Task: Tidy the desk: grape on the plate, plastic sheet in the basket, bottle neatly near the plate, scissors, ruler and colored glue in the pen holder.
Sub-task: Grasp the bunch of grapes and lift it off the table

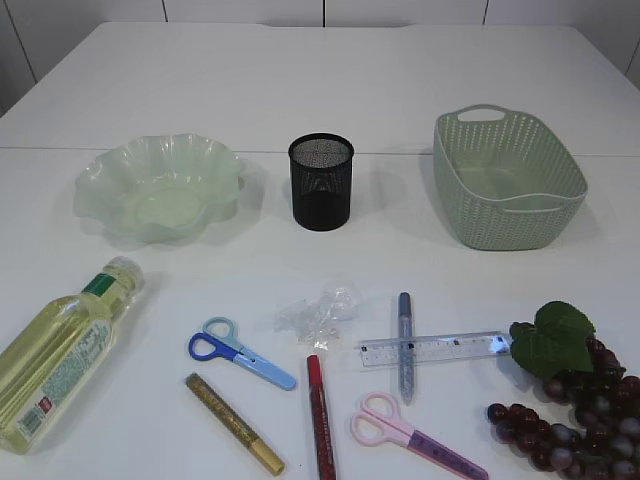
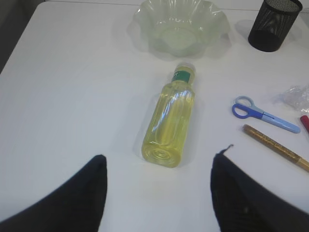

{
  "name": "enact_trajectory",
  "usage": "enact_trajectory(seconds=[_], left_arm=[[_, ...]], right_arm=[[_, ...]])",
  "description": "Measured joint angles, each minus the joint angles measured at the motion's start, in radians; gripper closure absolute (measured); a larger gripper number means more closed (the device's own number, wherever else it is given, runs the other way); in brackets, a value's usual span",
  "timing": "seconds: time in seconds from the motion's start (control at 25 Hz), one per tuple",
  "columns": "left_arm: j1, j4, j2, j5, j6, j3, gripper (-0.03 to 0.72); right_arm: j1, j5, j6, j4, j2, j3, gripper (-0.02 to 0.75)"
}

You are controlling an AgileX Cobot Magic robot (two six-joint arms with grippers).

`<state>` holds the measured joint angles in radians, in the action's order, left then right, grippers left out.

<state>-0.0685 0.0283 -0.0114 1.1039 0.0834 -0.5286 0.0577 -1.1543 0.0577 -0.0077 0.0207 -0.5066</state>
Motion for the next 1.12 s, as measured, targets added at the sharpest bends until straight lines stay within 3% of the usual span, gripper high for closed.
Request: enact_trajectory(seconds=[1.12], left_arm=[[0.0,0.0,0.0,0.0,0.0,0.0,0.201]], right_arm=[[0.0,0.0,-0.01,-0.029,0.0,0.005,0.16]])
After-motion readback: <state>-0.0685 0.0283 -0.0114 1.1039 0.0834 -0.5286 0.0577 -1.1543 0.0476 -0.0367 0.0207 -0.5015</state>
